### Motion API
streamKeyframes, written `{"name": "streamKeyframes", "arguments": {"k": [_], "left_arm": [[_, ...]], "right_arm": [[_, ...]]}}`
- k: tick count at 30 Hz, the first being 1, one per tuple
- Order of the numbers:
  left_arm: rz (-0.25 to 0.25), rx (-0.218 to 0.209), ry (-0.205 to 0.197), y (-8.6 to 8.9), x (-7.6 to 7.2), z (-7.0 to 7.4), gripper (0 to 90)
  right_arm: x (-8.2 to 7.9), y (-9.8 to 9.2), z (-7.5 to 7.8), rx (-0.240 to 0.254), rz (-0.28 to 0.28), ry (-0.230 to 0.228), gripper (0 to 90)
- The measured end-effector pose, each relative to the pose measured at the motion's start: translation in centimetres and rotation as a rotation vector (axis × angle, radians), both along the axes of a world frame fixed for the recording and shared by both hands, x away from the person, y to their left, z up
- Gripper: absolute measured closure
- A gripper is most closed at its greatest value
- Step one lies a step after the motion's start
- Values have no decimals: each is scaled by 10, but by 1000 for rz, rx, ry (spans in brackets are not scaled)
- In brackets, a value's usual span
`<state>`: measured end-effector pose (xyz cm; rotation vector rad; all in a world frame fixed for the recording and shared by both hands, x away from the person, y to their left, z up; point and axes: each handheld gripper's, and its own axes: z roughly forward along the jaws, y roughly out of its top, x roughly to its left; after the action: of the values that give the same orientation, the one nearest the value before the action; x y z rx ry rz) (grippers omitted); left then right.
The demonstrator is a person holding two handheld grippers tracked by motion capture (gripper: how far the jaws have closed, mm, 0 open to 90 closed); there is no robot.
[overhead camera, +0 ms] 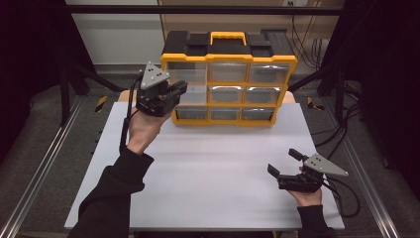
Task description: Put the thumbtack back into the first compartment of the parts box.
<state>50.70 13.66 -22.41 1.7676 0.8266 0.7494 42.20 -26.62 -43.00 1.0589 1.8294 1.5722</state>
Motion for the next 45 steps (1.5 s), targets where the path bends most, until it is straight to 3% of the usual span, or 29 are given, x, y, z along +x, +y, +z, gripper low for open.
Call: {"name": "streamKeyframes", "arguments": {"k": [5, 10, 12, 16, 19, 23, 26, 31, 38, 42, 44, 45], "left_arm": [[51, 3, 16, -1, 25, -1, 838], [73, 24, 36, -4, 38, -7, 837], [87, 42, 49, -5, 43, -11, 836], [100, 37, 60, -4, 47, -13, 827], [106, 32, 51, -3, 45, -12, 763], [93, 6, 24, 4, 37, -7, 668], [62, -19, -3, 11, 27, -5, 577], [11, -58, -47, 25, 2, -13, 473], [-44, -73, -56, 46, -27, -44, 306], [-32, -71, -65, 57, -37, -67, 187], [-32, -71, -61, 63, -41, -80, 142], [-34, -77, -35, 65, -44, -87, 122]], "right_arm": [[0, 0, 0, -5, 2, 4, 13], [0, -1, 1, -1, -1, 1, 13], [0, -2, 1, -3, 2, -6, 13], [-2, 0, 2, 25, 1, 14, 13], [0, -2, 1, 0, 3, -5, 13], [-2, 0, 2, 23, 4, 11, 13], [-1, -1, 1, 2, 1, 3, 13], [-1, -1, 1, 2, 1, 1, 13], [-1, -1, 1, 5, 4, 2, 11], [-1, -1, 1, 4, 0, 2, 11], [-1, -1, 1, 3, 3, 0, 10], [-1, -1, 1, 4, 2, 1, 10]]}}
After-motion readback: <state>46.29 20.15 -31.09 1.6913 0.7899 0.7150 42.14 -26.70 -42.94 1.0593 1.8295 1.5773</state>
